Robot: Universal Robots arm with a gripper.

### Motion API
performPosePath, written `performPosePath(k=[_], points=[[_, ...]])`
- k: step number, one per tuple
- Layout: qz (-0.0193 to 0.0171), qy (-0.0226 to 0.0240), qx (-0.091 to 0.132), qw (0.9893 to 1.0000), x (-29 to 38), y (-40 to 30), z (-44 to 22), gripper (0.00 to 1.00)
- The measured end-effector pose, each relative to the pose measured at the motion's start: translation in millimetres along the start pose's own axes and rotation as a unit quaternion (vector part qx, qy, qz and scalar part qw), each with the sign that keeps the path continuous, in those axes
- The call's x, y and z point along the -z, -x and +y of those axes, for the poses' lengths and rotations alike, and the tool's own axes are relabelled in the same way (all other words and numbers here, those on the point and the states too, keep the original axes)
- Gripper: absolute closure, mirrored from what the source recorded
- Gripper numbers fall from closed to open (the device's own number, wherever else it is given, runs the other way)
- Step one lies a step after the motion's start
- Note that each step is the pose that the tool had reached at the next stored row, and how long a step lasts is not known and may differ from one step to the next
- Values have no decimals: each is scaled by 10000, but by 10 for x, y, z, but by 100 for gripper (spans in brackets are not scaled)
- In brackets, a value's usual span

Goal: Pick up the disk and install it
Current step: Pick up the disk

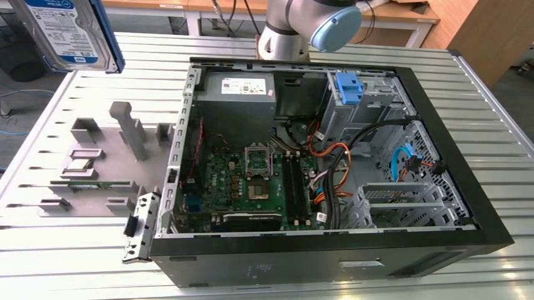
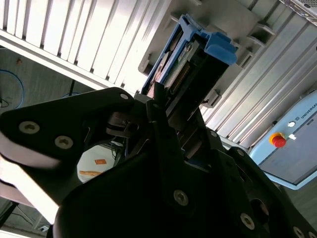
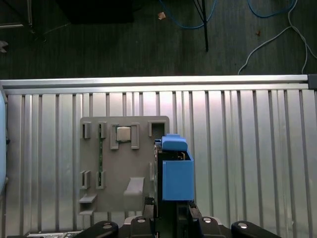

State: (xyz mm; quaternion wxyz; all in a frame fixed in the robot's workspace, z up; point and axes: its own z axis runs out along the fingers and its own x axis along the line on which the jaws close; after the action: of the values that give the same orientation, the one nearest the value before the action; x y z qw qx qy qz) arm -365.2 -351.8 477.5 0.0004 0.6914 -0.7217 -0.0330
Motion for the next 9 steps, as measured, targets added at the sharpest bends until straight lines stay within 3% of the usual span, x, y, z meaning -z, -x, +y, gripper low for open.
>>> performPosePath(k=[9], points=[[0,0,-1,10000,14,1,-4,65]])
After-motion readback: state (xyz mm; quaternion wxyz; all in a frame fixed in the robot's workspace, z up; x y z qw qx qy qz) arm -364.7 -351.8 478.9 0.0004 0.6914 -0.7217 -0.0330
